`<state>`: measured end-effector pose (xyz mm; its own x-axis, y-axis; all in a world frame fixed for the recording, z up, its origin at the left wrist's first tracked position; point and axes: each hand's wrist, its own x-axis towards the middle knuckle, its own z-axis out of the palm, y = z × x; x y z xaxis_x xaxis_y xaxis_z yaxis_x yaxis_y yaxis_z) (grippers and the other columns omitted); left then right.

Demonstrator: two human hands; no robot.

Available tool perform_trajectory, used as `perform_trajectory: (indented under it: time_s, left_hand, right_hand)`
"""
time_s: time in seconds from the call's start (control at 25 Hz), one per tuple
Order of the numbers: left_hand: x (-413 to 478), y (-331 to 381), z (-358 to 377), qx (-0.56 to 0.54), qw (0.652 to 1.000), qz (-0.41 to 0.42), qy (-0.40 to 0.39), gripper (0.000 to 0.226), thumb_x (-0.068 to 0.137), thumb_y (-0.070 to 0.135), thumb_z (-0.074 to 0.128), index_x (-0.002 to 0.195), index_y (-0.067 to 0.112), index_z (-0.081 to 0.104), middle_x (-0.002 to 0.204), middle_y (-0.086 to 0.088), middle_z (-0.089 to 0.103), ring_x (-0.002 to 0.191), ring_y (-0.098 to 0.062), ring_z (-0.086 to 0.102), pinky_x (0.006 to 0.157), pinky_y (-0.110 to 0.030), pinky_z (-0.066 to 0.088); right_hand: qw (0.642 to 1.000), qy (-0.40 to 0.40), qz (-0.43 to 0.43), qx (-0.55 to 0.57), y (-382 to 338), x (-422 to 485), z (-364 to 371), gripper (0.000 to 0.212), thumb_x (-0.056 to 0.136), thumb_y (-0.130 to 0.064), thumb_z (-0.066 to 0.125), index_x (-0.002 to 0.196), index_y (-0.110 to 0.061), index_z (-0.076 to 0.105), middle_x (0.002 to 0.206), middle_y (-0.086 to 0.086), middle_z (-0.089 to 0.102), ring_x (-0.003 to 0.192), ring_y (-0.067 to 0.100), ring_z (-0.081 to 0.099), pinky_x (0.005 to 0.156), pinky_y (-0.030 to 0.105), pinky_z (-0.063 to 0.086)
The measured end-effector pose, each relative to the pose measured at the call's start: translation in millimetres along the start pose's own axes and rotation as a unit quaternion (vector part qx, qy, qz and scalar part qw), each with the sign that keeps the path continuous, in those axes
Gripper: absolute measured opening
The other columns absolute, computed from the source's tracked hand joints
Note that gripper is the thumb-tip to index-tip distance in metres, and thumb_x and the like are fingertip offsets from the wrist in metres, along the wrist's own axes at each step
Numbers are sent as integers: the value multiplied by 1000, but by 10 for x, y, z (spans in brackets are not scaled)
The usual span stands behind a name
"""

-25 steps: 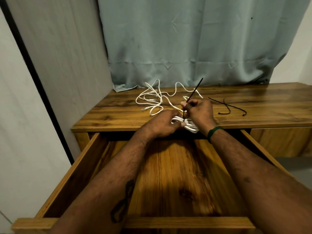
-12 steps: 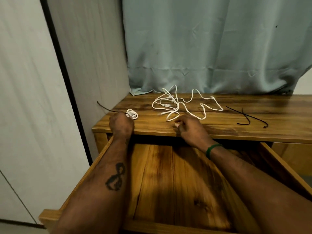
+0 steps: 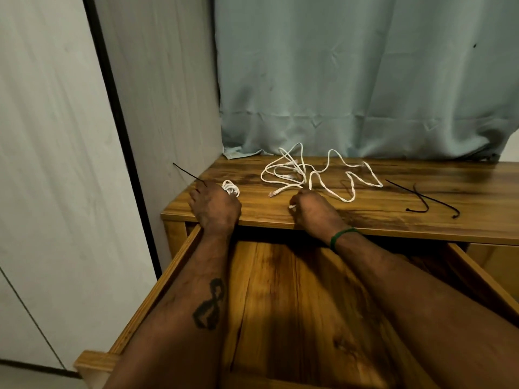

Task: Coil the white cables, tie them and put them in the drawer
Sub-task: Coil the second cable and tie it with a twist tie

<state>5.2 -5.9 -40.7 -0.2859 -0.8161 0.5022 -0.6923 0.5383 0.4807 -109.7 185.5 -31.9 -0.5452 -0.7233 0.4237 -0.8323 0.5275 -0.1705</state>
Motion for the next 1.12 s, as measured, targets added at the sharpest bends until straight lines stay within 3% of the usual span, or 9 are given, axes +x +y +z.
perform_trajectory:
  time_s: [0.12, 0.24, 0.32, 0.52, 0.6, 0.72, 0.88, 1.0, 1.12]
  left_hand:
    - [-59, 229, -48, -46, 994, 96, 23, 53, 91, 38, 60, 131, 3, 54, 134, -19, 57, 123, -35, 50, 104, -47, 42]
    - [-254, 547, 52, -59, 959, 247, -124, 47, 97, 40, 56, 131, 7, 57, 136, -17, 59, 126, -36, 51, 107, -43, 42]
    - [-369, 640, 154, 4, 951, 250, -183, 45, 96, 41, 59, 127, 8, 60, 133, -18, 61, 124, -37, 54, 104, -41, 45]
    - [-279, 646, 46, -189, 929, 102, -303, 15, 92, 9, 55, 100, 3, 65, 94, -17, 69, 86, -32, 69, 77, -35, 57]
    - [-224, 666, -143, -350, 849, -42, -393, 15, 92, -1, 45, 88, 8, 57, 68, -14, 55, 52, -25, 58, 52, -28, 45]
    - [-228, 657, -332, -489, 724, -170, -456, 18, 94, 13, 40, 77, 19, 43, 61, -2, 37, 46, -15, 33, 47, -21, 25]
    - [-325, 827, -305, -538, 740, -157, -371, 30, 104, 35, 44, 83, 16, 53, 73, -3, 50, 60, -16, 50, 53, -27, 44]
    - [-408, 938, -289, -564, 720, -149, -376, 37, 107, 42, 38, 114, 13, 59, 86, -6, 70, 67, -23, 68, 55, -34, 56]
    - [-423, 939, -312, -509, 789, -108, -328, 43, 108, 43, 35, 125, 9, 54, 77, -7, 67, 43, -16, 54, 41, -20, 42]
  right_hand:
    - [998, -3, -38, 50, 85, -155, -133, 23, 87, -6, 65, 107, -12, 73, 109, 8, 68, 103, 25, 64, 93, 35, 51]
    - [990, 16, -64, 127, 185, -337, -189, 28, 83, 5, 63, 100, -13, 76, 103, 3, 71, 98, 21, 66, 92, 36, 52]
    - [981, 16, -32, 192, 284, -427, -191, 28, 85, 6, 64, 98, -14, 77, 103, 0, 73, 99, 17, 67, 95, 35, 52]
    - [991, -28, -35, 124, 308, -553, -402, 30, 92, -8, 61, 112, -26, 75, 104, -25, 60, 124, 16, 50, 112, 36, 39]
    - [999, -35, -38, 1, 286, -558, -496, 38, 94, -15, 58, 128, -32, 64, 130, -19, 55, 141, 20, 29, 116, 47, 24]
    - [992, -61, -56, -94, 364, -532, -471, 44, 93, -22, 59, 135, -35, 57, 155, -13, 39, 153, 24, 9, 118, 61, 10]
    - [984, -73, -115, -113, 337, -494, -431, 29, 97, -28, 57, 123, -36, 67, 147, -14, 50, 153, 24, 14, 119, 62, 6]
    - [978, -25, -183, -100, 162, -488, -365, 32, 95, -27, 60, 126, -36, 65, 146, -15, 51, 143, 29, 32, 112, 59, 25]
    - [974, 99, -197, -51, 148, -490, -395, 48, 90, -28, 66, 137, -30, 54, 147, -2, 50, 125, 29, 45, 96, 49, 42]
